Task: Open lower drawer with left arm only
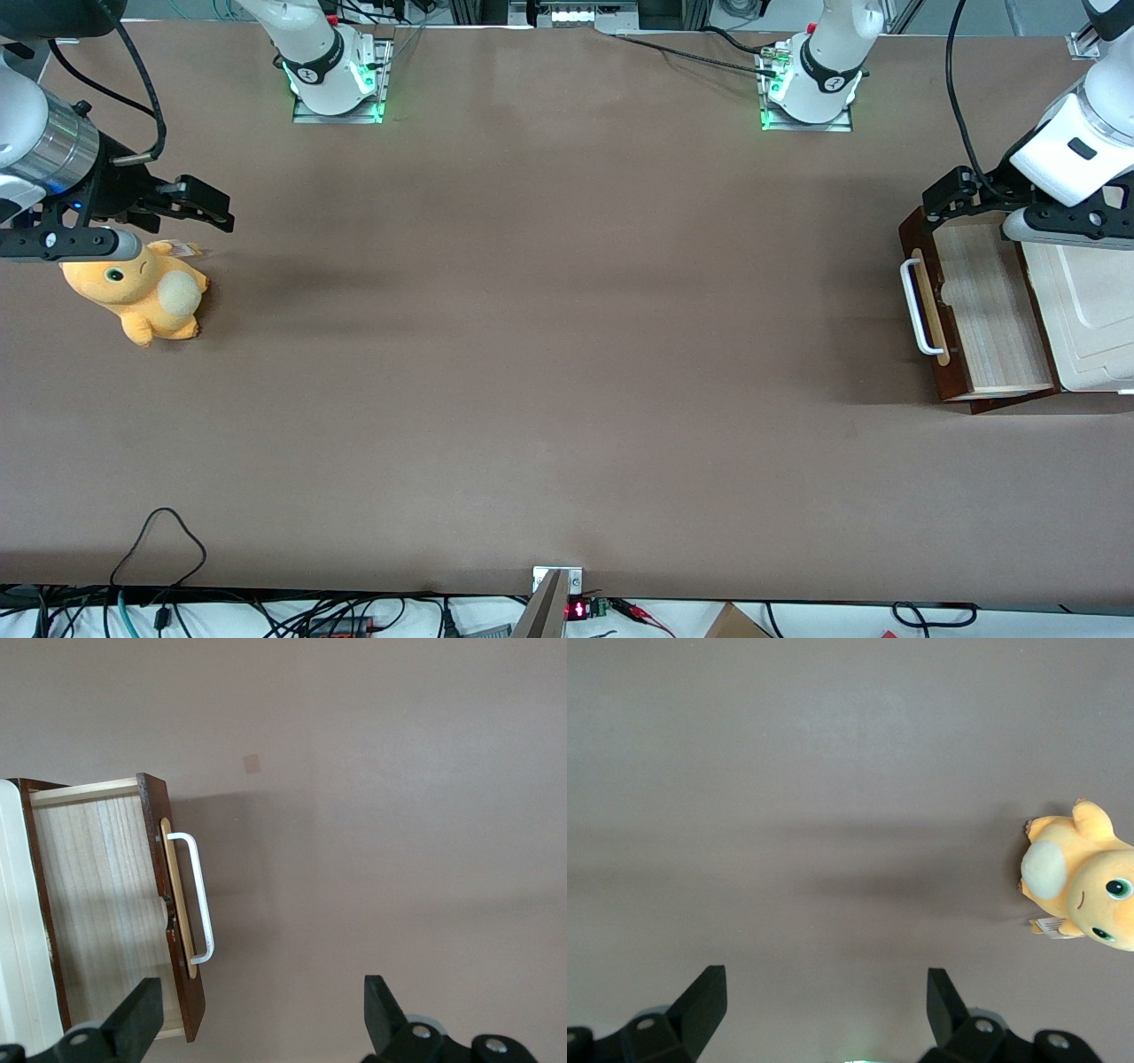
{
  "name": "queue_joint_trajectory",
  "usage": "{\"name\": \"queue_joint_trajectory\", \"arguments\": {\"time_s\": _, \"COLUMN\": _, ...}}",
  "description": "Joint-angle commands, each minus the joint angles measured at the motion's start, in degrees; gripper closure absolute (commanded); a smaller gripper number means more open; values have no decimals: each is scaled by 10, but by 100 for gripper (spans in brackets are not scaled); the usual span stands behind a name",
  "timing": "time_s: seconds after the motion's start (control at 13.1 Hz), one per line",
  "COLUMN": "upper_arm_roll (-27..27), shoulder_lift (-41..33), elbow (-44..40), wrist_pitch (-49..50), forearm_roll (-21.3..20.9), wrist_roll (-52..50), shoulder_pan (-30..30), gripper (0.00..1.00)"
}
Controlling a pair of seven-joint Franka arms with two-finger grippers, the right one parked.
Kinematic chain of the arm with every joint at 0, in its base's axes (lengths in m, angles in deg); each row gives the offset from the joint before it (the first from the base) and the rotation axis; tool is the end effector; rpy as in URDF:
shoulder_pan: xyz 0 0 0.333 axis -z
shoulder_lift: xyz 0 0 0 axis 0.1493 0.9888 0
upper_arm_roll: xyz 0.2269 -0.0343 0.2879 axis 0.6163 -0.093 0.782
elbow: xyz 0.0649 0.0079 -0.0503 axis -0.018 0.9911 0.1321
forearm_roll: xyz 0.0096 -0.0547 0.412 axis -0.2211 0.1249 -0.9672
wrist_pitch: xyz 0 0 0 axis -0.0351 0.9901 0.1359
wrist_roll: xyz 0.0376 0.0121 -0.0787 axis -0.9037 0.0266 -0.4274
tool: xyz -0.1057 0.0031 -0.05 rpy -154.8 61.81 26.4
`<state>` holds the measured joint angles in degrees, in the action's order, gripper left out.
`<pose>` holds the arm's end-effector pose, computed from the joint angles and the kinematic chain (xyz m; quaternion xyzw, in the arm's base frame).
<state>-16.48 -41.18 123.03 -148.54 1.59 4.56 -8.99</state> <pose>0.5684 -0.0402 0.6356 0.9993 -0.0361 0.0127 0.0037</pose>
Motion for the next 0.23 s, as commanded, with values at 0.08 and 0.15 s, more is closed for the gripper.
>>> {"name": "queue_joint_trajectory", "arguments": {"time_s": 0.08, "upper_arm_roll": 1, "shoulder_lift": -11, "elbow": 8, "wrist_pitch": -6, "forearm_roll": 9, "wrist_roll": 18, "shoulder_pan": -4, "gripper": 0}}
{"name": "queue_joint_trajectory", "arguments": {"time_s": 0.15, "upper_arm_roll": 1, "shoulder_lift": -11, "elbow": 8, "wrist_pitch": -5, "forearm_roll": 9, "wrist_roll": 18, "shoulder_pan": -4, "gripper": 0}}
